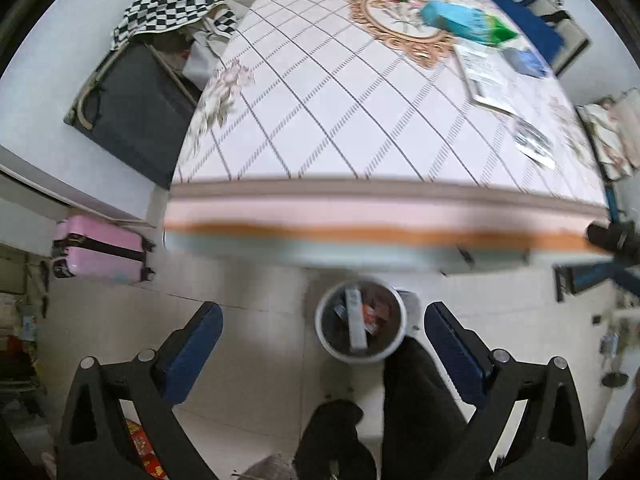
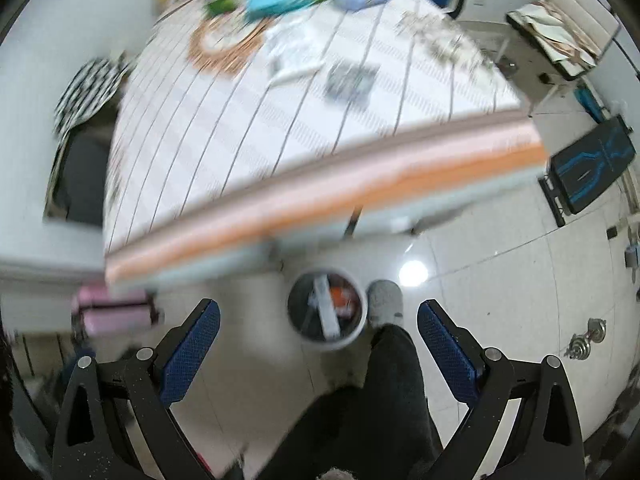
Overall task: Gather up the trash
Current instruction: 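Raise both tools from the bin back toward the table, then grasp the white medicine box with the left tool while the right tool grasps an empty blister pack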
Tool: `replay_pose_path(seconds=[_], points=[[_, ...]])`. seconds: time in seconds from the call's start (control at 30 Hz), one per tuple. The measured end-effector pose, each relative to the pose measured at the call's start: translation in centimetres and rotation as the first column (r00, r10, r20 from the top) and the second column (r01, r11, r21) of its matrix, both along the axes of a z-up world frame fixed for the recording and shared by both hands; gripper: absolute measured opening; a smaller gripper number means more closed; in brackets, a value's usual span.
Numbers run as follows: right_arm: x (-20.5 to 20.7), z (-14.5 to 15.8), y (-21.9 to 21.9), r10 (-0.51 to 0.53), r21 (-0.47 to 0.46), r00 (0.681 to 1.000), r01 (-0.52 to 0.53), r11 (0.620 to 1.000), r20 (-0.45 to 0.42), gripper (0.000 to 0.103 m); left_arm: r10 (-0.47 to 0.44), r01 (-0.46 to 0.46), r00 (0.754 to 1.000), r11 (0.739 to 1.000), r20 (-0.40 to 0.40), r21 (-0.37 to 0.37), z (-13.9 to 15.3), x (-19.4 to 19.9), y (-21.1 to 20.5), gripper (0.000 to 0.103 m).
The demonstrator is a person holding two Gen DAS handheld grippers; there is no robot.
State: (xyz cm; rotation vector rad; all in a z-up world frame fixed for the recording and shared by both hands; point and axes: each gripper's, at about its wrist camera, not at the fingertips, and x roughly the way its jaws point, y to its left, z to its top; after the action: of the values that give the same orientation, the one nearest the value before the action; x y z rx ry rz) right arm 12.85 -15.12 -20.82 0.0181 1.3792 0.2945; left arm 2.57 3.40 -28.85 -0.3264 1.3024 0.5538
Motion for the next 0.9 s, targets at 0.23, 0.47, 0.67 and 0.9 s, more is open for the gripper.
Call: replay_pose_path(seconds=[0.23,0.47,0.67,0.9], points=[[14.3,-6.9,1.7,-0.124,-0.030,0.991,0.122,0.992,-0.058,0.098,0.116,-0.114,0.987,0.993,-0.110,0.028,-3.0,8.1,3.2,0.103],[19.0,-9.8,6.8,0.007,-0.172,0.999,-0.015,0.985,-0.045,0.067,0.080,-0.073,0.985,0.996,-0.151,0.050,-2.8,16.1,3.2,0.103],[21.7,-8.7,3.2,0.018,-0.157,0.999,-0.025,0.987,-0.048,0.059,-0.025,0.018,0.994,0.998,-0.103,-0.068,-2.7,25.2,1.2,0.103],[28.0,-8.5,0.5,0.006,-0.150,0.996,-0.020,0.988,-0.089,0.059,-0.118,0.086,0.982,0.975,-0.145,-0.205,-6.5,34.8,-1.0,0.102]])
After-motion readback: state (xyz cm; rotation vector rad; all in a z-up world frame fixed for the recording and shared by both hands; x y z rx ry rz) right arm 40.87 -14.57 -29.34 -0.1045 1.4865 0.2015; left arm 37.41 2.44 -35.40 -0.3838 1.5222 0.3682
